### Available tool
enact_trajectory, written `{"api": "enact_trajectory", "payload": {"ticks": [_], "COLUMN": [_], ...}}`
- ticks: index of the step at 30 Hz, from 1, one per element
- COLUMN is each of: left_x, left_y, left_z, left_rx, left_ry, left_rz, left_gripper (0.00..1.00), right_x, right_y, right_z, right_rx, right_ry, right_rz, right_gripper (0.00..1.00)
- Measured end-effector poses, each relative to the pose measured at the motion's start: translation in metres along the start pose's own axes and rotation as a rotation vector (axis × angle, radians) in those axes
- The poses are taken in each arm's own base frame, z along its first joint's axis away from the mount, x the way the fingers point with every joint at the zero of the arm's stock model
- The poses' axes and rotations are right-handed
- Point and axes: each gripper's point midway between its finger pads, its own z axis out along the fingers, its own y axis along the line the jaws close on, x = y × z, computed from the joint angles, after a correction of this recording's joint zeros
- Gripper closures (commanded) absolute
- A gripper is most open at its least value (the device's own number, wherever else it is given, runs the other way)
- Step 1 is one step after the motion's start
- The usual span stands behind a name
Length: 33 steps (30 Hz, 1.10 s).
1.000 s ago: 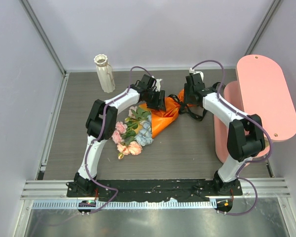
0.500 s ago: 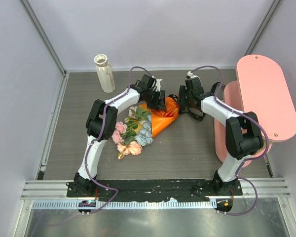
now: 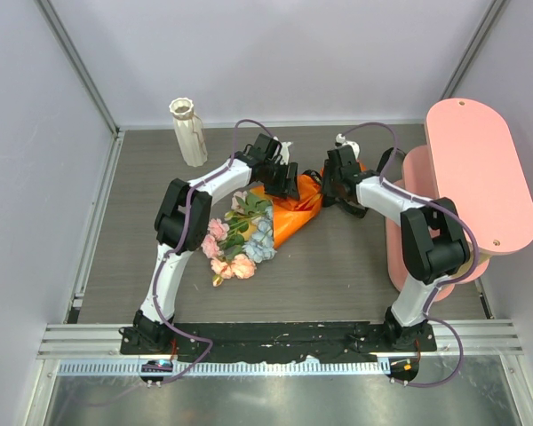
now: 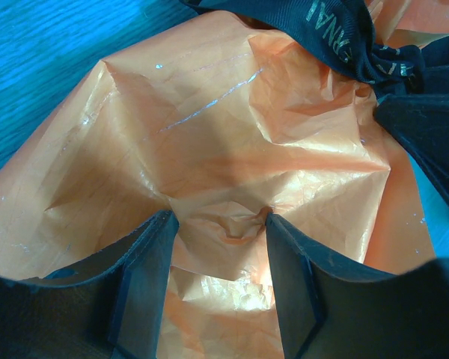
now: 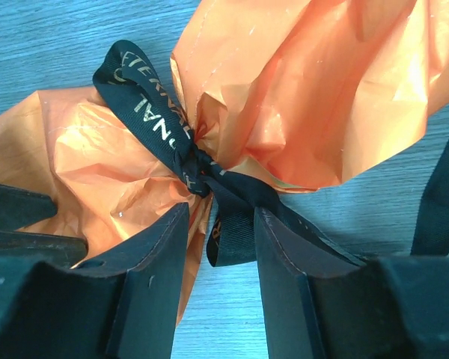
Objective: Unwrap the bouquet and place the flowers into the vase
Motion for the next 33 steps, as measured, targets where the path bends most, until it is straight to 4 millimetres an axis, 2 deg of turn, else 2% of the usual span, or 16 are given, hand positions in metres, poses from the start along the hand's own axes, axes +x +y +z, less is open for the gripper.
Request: {"api": "enact_trajectory", "payload": {"ticks": [4, 10, 16, 27, 30, 33], "left_x": [0.0, 0.0, 0.0, 0.0, 0.0, 0.0], "left_y": [0.0, 0.0, 0.0, 0.0, 0.0, 0.0], "left_z": [0.0, 0.0, 0.0, 0.0, 0.0, 0.0], "left_rx": [0.0, 0.0, 0.0, -0.001, -0.001, -0.001], "left_ry": [0.0, 0.0, 0.0, 0.0, 0.0, 0.0], "left_rz": [0.0, -0.001, -0.002, -0.005, -0.005, -0.005], "left_gripper": [0.43, 0.44, 0.44, 0.44, 0.43, 0.43], "right_x": [0.001, 0.003, 0.003, -0.022, -0.035, -0.046], "right_y": [0.0, -0.004, -0.019, -0.024, -0.019, 0.0], "right_z": [-0.001, 0.0, 0.0, -0.033, -0.044, -0.054], "right_rx": [0.057, 0.121, 0.245, 0.485, 0.442, 0.3], "right_ry": [-0.028, -0.044, -0.045, -0.202, -0.228, -0.241], "right_rz": [-0.039, -0.079, -0.149, -0.286, -0.257, -0.208], "right_gripper": [0.6, 0.74, 0.99, 0.99, 0.99, 0.99]}}
